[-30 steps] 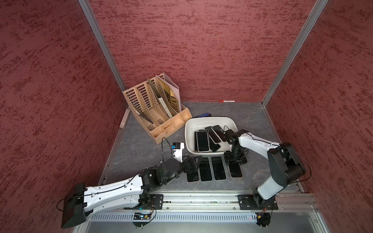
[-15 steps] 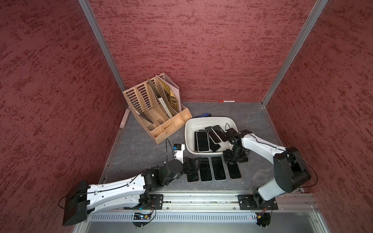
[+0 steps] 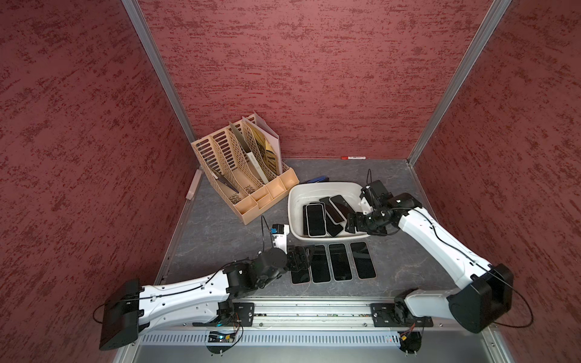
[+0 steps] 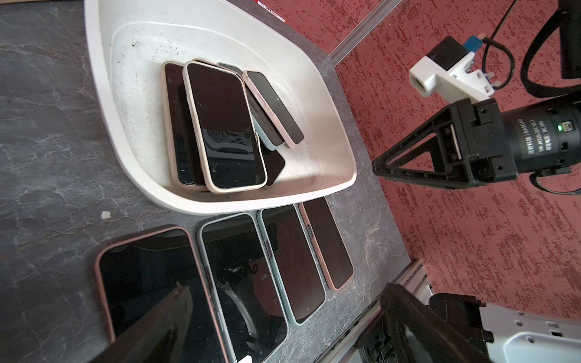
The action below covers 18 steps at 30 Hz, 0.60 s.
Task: Take the phone out of the storage box
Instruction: Pick up the phone from the storage box.
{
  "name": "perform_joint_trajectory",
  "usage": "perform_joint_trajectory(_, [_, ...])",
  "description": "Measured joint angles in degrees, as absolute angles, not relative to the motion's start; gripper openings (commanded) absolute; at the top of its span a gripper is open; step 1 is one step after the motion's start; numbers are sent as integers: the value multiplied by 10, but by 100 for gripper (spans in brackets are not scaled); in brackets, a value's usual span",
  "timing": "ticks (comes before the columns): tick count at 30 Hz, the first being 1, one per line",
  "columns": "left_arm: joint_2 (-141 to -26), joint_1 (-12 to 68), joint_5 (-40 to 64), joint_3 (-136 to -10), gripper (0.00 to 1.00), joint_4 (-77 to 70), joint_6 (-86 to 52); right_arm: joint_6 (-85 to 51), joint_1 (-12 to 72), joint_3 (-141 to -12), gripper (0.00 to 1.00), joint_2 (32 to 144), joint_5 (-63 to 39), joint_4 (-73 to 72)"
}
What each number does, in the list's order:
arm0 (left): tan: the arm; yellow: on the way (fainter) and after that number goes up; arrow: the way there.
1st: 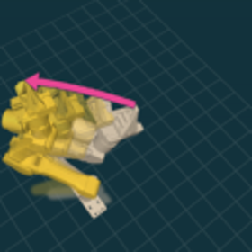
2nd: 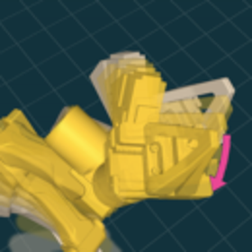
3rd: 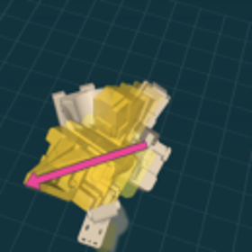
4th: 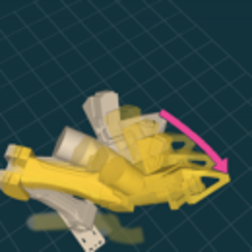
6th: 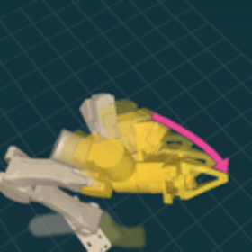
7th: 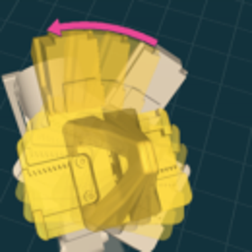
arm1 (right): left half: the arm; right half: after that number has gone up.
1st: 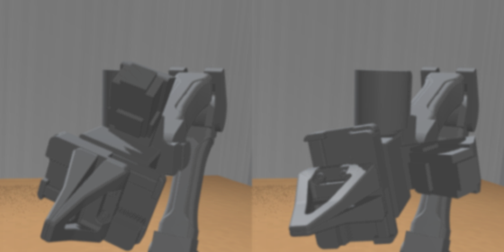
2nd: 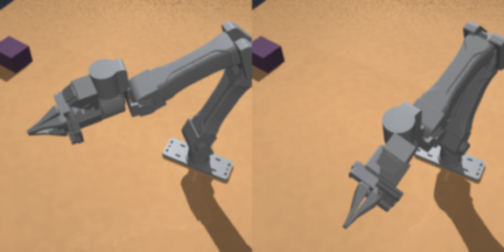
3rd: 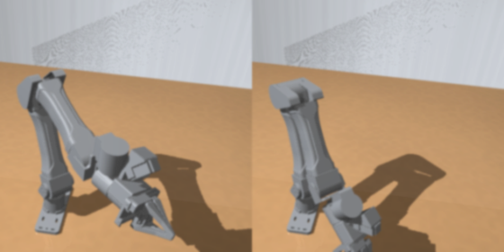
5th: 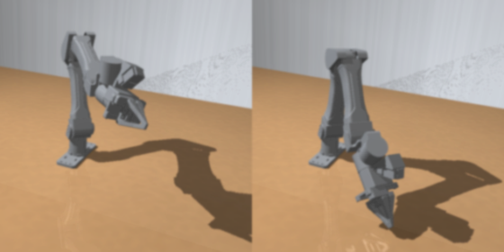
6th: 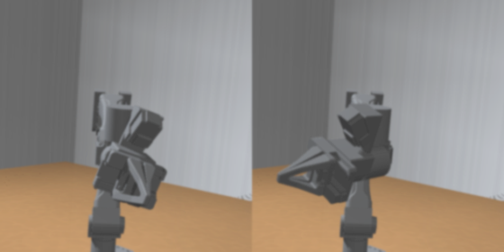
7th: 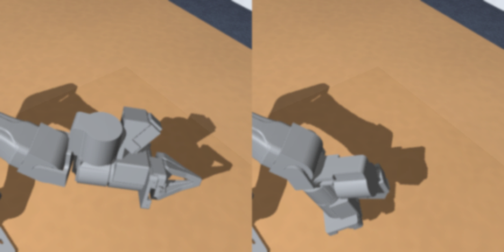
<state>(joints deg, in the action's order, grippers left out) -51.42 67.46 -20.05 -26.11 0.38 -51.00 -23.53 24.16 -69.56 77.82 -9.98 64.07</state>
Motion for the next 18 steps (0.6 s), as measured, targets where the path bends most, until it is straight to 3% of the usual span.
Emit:
perform_joint_trajectory(5, [-488,672,-210,-262,100,8,-512,-247,258,-751,91,847,-89,638])
perform_joint_trajectory(10, [-430,658,-219,-268,100,46,-517,-260,308,-817,93,926,-66,630])
perform_joint_trajectory(12, [-406,653,-222,-278,100,76,-517,-265,333,-849,98,963,-57,630])
perform_joint_trajectory(18, [-349,644,-228,-289,100,149,-517,-284,394,-936,98,1067,-20,629])
